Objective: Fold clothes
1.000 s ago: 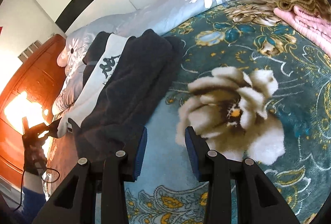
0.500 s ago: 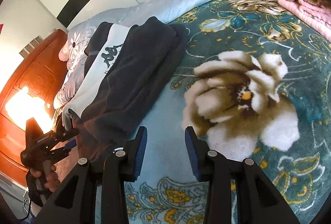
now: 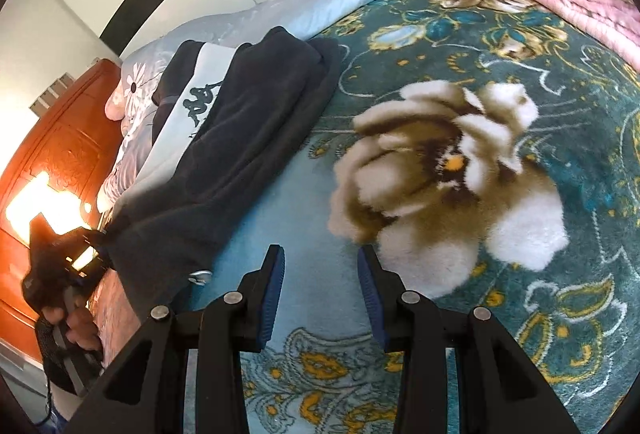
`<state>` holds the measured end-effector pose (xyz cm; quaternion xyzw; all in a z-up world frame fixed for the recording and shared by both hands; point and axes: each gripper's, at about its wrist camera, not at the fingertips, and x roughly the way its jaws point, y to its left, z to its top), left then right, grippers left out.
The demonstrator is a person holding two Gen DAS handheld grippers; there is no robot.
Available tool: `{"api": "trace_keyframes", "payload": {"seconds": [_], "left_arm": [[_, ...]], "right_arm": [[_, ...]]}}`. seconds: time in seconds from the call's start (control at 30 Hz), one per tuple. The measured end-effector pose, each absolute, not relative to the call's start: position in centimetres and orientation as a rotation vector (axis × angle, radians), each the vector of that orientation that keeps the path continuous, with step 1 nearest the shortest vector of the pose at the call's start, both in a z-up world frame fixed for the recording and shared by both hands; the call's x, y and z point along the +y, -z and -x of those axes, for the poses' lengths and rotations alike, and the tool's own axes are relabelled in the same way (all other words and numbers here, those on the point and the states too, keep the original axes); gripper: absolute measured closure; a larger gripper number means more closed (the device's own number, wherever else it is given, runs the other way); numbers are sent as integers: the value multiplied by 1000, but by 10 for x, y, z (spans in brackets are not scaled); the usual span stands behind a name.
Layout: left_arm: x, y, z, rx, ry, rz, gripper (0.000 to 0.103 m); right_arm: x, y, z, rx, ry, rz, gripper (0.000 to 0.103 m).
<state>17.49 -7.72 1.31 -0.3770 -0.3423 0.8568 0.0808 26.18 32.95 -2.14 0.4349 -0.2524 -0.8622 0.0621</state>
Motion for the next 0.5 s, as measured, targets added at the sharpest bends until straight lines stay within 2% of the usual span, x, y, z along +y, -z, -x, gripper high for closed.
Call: {"api": "trace_keyframes", "payload": {"seconds": [0.2, 0.37, 0.5], "left_arm": [[-173, -31, -181, -1121, -2801, 1055, 96], [-186, -19, -194, -1208, -2783, 1066, 96], [-191, -20, -196, -1155, -2783, 1050, 96]], "right_arm": [[319, 18, -238, -789, 2563, -1266, 64], [294, 24, -185, -860, 2426, -1223, 64], [273, 40, -142, -974, 2300, -1266, 64]]}}
